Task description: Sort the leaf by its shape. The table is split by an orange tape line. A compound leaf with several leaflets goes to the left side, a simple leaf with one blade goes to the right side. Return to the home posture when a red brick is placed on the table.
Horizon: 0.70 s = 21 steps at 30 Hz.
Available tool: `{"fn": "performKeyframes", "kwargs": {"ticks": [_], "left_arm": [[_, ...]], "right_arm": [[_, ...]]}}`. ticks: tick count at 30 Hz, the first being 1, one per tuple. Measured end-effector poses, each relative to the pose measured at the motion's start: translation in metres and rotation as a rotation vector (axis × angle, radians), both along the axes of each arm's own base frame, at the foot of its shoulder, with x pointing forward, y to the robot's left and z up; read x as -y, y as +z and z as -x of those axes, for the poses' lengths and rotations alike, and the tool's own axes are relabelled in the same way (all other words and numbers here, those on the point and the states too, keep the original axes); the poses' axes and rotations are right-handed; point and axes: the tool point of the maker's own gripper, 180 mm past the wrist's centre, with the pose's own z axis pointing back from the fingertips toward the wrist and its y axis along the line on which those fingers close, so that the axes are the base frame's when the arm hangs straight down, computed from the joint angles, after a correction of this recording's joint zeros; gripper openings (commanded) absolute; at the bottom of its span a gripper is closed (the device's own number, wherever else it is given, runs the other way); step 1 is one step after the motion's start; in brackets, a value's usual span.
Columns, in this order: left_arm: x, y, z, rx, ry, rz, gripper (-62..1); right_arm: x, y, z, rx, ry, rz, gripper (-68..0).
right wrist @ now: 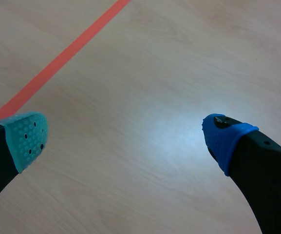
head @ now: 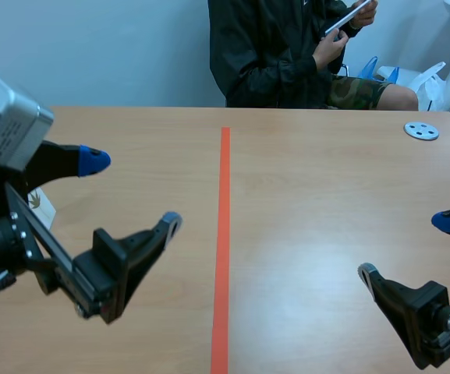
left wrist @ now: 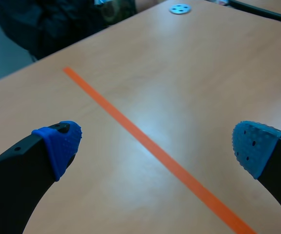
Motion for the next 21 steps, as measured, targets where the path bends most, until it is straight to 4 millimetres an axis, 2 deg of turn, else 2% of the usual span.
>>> {"fn": "performKeyframes", "kwargs": {"ticks": [3,7,14,21], "left_arm": [[0.011,-0.005,0.014,-0.038,-0.056,0.031,1.4],[0.022,-0.004,0.022,-0.053,-0.099,0.070,1.4],[0.034,0.004,0.024,-0.042,-0.096,0.149,1.4],[0.035,0.002,0.023,-0.027,-0.099,0.119,1.4]], "right_arm": [[0.000,0.000,0.000,0.000,0.000,0.000,0.4],[0.000,0.000,0.000,0.000,0.000,0.000,0.4],[0.000,0.000,0.000,0.000,0.000,0.000,0.4],[0.001,0.000,-0.002,-0.004,-0.002,0.008,0.4]]}}
